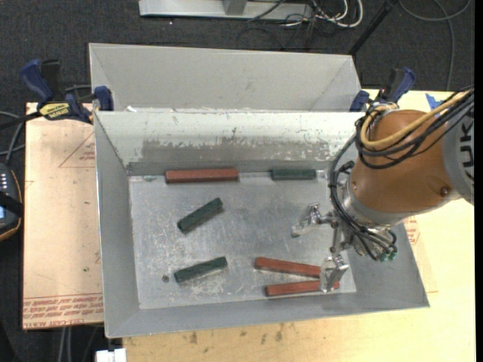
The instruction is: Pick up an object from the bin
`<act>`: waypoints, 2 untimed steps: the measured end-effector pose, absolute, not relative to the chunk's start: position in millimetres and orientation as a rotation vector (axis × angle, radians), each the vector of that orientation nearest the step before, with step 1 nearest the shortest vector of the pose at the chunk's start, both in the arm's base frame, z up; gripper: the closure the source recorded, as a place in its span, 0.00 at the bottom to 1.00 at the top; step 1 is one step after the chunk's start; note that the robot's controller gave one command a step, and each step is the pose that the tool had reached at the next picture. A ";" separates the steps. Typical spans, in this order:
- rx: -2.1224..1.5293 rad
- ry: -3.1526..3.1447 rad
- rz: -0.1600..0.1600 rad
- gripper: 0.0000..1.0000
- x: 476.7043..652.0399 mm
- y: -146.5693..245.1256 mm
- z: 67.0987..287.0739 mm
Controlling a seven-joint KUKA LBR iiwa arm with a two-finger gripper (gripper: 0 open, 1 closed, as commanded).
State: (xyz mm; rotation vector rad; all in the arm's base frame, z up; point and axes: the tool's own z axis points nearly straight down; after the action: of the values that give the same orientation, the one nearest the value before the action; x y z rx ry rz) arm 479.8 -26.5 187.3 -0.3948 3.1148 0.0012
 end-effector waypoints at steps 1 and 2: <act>-0.590 3.068 -0.003 1.00 503.7 -51.1 83.4; -0.590 3.068 -0.003 1.00 503.5 -51.1 82.0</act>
Offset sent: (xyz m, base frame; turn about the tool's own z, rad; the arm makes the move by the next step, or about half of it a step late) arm 0.0000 0.0000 0.0000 0.0000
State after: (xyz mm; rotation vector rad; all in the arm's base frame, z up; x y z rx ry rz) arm 503.5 -51.1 82.0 -0.5901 3.0677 -0.0029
